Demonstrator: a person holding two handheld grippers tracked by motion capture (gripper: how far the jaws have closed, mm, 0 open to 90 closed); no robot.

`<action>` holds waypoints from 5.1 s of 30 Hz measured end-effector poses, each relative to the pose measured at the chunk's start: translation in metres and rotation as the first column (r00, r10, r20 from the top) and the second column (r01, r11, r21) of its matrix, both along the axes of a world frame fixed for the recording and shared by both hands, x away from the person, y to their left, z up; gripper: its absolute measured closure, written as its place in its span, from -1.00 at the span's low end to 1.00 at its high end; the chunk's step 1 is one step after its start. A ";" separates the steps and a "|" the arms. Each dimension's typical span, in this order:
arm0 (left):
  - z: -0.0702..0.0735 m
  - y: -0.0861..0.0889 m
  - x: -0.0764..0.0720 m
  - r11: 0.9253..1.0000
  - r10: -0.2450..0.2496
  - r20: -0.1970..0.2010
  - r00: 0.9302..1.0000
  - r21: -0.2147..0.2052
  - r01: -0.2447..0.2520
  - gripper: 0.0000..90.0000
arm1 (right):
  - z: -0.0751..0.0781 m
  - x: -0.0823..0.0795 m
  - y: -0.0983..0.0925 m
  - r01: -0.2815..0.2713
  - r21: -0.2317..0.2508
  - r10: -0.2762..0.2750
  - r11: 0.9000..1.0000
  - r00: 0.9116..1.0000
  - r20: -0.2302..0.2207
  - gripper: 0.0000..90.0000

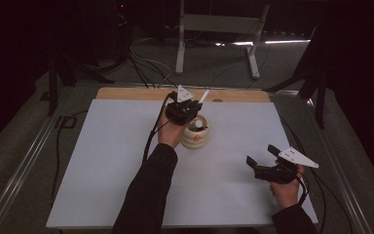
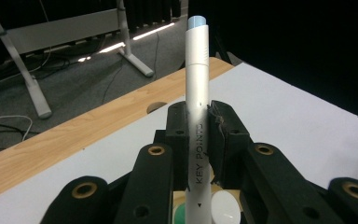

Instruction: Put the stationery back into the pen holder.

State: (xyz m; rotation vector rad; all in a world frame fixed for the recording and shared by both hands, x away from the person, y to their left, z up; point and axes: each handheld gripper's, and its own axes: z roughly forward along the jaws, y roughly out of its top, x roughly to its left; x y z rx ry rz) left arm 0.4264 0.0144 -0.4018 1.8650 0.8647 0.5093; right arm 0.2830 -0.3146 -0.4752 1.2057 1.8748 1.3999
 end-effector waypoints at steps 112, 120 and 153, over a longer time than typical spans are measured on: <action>-0.043 0.006 0.001 0.998 -0.013 -0.011 1.000 -0.069 0.012 0.74 | -0.002 -0.004 -0.010 0.026 0.013 -0.026 1.000 1.000 -0.008 -1.00; -0.042 0.009 -0.005 0.996 -0.022 0.004 1.000 -0.082 0.022 0.74 | -0.002 -0.004 -0.010 0.027 0.012 -0.027 1.000 1.000 -0.009 -1.00; -0.058 0.032 -0.020 0.997 -0.029 -0.030 0.999 -0.068 0.027 0.74 | -0.002 -0.004 -0.009 0.026 0.008 -0.025 1.000 1.000 -0.009 -1.00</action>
